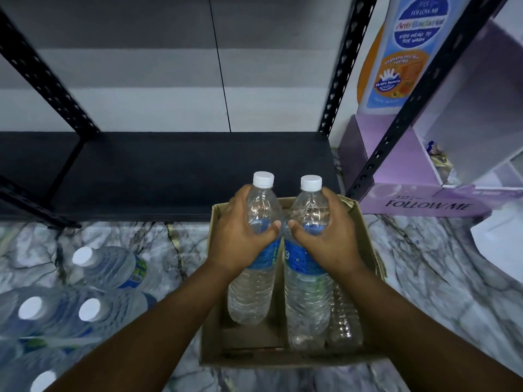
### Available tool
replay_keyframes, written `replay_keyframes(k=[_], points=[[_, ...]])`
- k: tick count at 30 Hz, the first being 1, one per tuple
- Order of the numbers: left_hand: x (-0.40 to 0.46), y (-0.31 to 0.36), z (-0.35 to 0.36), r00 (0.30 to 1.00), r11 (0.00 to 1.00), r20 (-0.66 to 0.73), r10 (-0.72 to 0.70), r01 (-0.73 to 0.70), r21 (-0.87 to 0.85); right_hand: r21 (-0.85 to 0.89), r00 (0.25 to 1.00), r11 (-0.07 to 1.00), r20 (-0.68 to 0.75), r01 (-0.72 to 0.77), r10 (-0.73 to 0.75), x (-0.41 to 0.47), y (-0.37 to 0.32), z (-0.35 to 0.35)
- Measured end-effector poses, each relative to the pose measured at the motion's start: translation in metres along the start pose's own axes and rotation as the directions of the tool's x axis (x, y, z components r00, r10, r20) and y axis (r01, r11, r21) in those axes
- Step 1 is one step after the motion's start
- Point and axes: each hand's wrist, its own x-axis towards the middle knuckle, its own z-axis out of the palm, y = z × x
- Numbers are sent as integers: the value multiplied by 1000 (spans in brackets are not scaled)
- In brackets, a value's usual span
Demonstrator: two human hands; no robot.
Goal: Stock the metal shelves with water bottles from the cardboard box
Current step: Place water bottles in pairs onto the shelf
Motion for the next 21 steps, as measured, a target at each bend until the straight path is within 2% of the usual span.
replay_keyframes(k=[5,21], points=[[-5,41,-17,999,999,-6,-37,36,-24,-27,1000,1000,-1,-16,16,0,-39,-25],[-17,192,-105,993,993,3,-118,118,-28,50,999,998,4,-48,47,2,-186,-97]])
